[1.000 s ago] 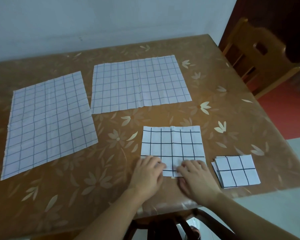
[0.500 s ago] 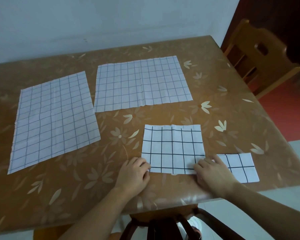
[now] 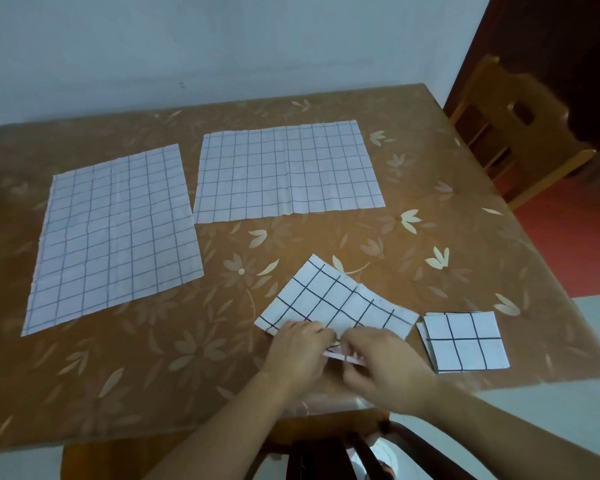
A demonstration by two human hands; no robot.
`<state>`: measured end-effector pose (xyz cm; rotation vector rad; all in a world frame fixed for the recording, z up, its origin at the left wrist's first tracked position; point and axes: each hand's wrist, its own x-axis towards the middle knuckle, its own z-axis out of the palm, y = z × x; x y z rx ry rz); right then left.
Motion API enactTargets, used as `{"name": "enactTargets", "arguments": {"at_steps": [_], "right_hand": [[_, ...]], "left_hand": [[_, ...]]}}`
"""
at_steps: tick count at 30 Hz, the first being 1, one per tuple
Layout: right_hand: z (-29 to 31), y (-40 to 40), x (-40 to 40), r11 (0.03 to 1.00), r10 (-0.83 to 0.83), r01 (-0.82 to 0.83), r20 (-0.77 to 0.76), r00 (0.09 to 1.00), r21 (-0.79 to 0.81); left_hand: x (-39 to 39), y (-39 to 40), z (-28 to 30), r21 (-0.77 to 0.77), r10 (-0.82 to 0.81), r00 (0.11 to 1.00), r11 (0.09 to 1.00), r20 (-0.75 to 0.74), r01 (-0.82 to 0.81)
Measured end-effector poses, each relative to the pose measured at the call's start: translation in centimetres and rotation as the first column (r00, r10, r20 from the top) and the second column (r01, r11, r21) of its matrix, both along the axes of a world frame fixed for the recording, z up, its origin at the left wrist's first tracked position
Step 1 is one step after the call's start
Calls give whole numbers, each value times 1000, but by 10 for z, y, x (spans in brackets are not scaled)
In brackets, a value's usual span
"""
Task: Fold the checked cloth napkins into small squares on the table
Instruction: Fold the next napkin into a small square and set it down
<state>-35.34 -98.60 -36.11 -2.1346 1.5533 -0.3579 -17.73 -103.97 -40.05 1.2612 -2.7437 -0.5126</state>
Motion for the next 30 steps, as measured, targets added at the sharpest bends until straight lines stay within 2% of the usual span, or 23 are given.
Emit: {"name": "enactTargets", "arguments": {"at_steps": [1,3,5,7,8,10,13,15,18,21,23,25,27,30], "right_hand": [[-3,3,0,999,43,-43,20,999,17],[-10,7,-7,997,70,-68,-45,996,47],[-17,7,-16,997,-19,29,-124,992,74],[-21,3,-26,987,-137,148,-160,978,57],[-21,0,-29,980,-184,192,-136,973,50],[-20,-8,-34,962,-256,252,33,966,105],[-17,-16,-33,938,-238,170,204,950,304],[-13,-20,-26,899,-251,136,236,939,417],[-14,-22,-13,850,-291,83,332,898,521],[-22,-19,1,797,-362,89,355,862,598],[-28,-16,7,763,-421,118,351,837,635],[-25,-14,11,730,-456,97,377,806,676],[-20,-13,11,737,-422,20,437,795,675],[-15,-15,11,791,-272,-36,402,874,611]], "left_hand": [[7,-1,1,15,36,999,999,-8,-36],[24,-3,2,79,137,989,988,-49,-133],[41,-4,3,220,246,965,950,-88,-222],[54,-6,7,409,388,914,858,-122,-310],[59,-8,9,488,449,883,806,-134,-336],[70,-12,10,571,496,857,747,-137,-341],[84,-11,11,632,521,846,696,-117,-342],[93,-7,9,624,574,809,680,-128,-385],[108,1,10,532,621,773,701,-130,-474],[121,9,8,589,660,745,640,-94,-493],[128,14,3,615,663,746,614,-64,-494],[130,17,-1,576,636,771,644,-37,-504],[130,18,-3,505,591,806,698,-6,-508],[131,17,-6,473,584,812,718,-10,-511]]}}
